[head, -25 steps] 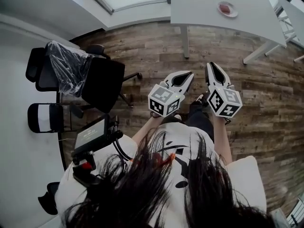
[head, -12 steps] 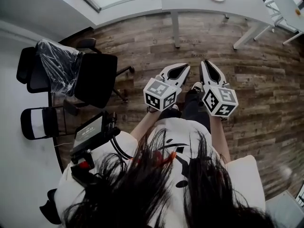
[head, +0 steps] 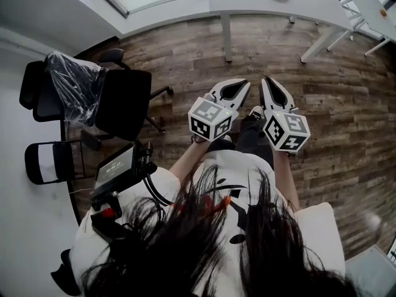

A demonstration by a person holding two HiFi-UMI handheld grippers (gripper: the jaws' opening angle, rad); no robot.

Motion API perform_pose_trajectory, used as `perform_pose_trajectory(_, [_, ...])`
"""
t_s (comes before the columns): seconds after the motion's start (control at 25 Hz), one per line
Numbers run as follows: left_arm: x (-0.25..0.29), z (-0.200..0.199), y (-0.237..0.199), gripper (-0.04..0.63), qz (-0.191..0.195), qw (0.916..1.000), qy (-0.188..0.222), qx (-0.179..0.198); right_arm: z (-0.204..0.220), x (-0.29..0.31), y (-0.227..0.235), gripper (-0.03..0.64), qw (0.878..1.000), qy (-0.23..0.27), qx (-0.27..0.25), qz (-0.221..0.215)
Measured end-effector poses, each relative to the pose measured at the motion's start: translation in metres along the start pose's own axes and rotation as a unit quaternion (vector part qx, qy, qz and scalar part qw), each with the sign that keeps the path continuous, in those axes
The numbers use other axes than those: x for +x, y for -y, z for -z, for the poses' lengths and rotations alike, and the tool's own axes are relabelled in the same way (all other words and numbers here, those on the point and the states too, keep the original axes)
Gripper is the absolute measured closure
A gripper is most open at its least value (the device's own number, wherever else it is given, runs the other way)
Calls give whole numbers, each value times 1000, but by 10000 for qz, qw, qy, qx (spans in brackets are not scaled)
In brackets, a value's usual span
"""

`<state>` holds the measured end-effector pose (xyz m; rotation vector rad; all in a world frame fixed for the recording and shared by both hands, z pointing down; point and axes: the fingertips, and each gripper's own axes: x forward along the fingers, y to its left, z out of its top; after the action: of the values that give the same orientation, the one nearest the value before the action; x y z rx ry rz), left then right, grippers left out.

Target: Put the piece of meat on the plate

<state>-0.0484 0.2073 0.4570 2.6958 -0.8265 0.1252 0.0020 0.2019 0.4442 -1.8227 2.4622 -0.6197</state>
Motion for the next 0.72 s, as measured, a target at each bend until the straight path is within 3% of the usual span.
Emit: perform_pose_trajectory(0.72, [-8, -6, -16, 591, -278, 9996, 104, 34, 2, 16, -9, 568, 9996, -150, -79, -226])
